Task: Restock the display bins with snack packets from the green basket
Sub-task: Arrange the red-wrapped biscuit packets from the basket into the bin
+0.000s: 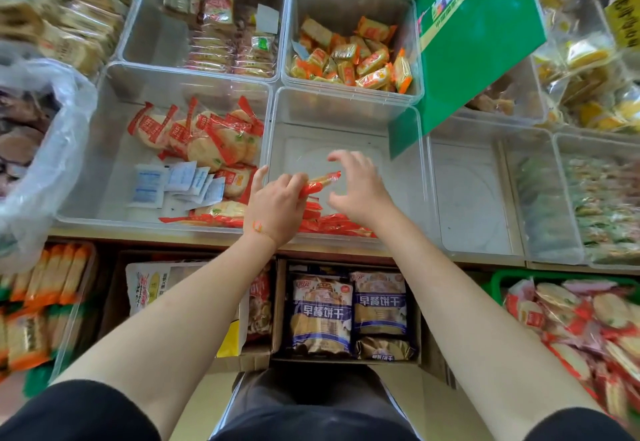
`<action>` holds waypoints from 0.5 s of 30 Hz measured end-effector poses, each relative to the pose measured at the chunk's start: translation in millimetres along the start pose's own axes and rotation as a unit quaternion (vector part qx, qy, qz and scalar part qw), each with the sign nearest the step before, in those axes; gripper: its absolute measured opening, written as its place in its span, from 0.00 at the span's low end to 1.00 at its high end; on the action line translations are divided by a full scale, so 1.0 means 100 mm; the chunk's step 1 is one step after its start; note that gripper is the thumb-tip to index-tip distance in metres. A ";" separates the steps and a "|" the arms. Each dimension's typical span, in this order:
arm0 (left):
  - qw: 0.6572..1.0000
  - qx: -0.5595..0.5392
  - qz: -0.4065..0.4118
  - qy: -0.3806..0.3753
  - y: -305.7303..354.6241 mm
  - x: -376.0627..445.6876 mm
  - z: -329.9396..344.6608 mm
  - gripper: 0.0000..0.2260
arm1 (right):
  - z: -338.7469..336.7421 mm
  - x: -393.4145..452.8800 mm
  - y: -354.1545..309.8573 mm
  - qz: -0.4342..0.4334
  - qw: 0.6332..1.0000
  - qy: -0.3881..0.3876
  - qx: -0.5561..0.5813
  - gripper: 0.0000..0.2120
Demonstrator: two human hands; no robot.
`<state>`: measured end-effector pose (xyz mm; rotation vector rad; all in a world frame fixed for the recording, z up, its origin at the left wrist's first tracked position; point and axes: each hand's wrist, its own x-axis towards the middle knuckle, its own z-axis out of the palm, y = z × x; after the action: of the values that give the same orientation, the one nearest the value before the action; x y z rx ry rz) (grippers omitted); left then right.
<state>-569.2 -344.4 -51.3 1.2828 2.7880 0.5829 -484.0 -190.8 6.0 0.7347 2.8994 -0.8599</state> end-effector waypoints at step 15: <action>0.998 0.040 -0.007 -0.038 0.04 -0.01 -0.05 0.23 | -0.11 -0.08 0.45 0.186 0.972 0.088 0.113 0.14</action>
<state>-566.7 -344.1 -45.5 1.2707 2.7823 0.4156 -456.0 -155.4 -5.8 1.3855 2.6869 -1.1313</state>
